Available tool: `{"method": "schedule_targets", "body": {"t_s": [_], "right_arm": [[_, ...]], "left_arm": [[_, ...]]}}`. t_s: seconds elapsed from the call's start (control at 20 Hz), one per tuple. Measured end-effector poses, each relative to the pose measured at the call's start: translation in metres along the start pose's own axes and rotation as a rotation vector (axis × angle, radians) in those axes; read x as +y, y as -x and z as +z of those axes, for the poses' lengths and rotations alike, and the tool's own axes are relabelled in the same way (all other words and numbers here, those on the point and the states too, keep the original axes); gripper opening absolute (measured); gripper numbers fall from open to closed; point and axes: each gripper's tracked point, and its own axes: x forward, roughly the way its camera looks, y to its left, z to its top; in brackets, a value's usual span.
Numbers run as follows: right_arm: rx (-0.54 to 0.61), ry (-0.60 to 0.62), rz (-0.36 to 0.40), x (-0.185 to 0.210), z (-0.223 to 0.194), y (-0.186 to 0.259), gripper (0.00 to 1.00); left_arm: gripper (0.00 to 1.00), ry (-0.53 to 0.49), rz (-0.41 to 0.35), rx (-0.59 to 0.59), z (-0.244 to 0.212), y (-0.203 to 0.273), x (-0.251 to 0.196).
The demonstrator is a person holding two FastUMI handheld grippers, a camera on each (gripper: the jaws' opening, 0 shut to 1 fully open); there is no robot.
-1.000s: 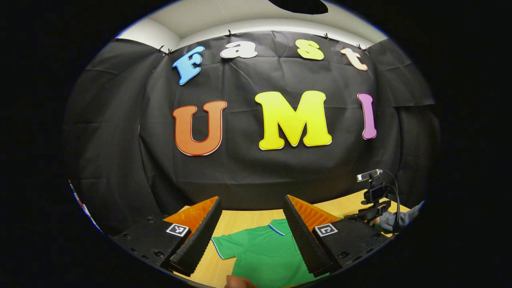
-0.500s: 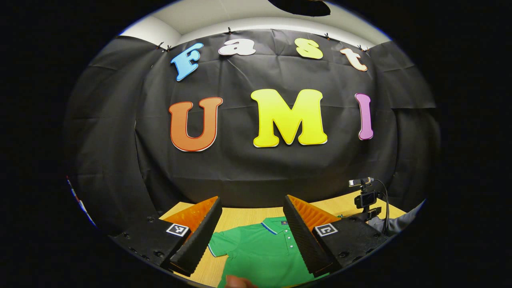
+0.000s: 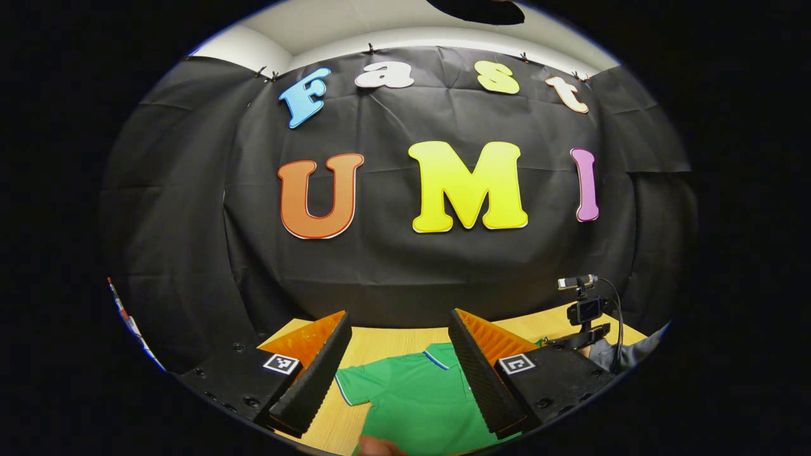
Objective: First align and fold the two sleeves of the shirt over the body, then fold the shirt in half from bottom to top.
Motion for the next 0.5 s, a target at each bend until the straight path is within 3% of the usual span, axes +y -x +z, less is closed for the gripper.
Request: {"method": "schedule_targets", "body": {"t_s": [0.5], "right_arm": [[-0.043, 0.066, 0.182, 0.103, 0.012, 0.033, 0.01]], "left_arm": [[0.98, 0.001, 0.035, -0.01, 0.003, 0.005, 0.018]]}}
